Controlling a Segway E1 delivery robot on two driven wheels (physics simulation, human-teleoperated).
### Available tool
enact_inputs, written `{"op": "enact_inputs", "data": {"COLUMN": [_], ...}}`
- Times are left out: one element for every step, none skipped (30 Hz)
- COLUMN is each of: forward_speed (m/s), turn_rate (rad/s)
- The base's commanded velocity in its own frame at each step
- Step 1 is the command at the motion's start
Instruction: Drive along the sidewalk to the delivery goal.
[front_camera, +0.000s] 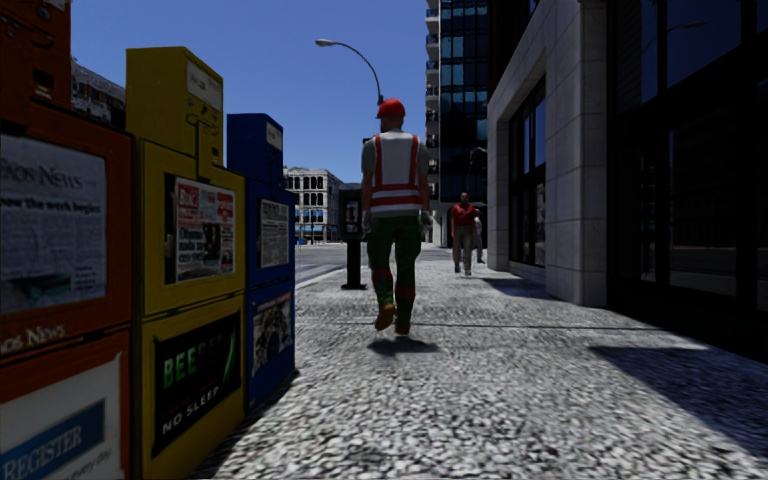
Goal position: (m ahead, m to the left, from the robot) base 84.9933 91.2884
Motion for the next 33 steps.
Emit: {"op": "enact_inputs", "data": {"forward_speed": [1.28,1.28,1.27,1.27,1.27,1.27,1.27,1.27,1.27,1.27,1.27,1.27,1.27,1.27,1.27,1.27,1.27,1.27,1.27,1.27,1.27,1.27,1.27,1.27,1.27,1.27,1.27,1.27,1.27,1.27,1.27,1.27,1.27], "turn_rate": [0.0,-0.05,-0.22,-0.29,-0.31,-0.31,-0.31,-0.31,-0.31,0.0,0.0,0.0,0.0,0.0,0.0,0.0,0.0,0.0,0.0,0.0,0.0,0.0,0.0,0.0,0.0,0.0,0.0,0.0,0.0,0.0,0.0,0.0,0.0]}}
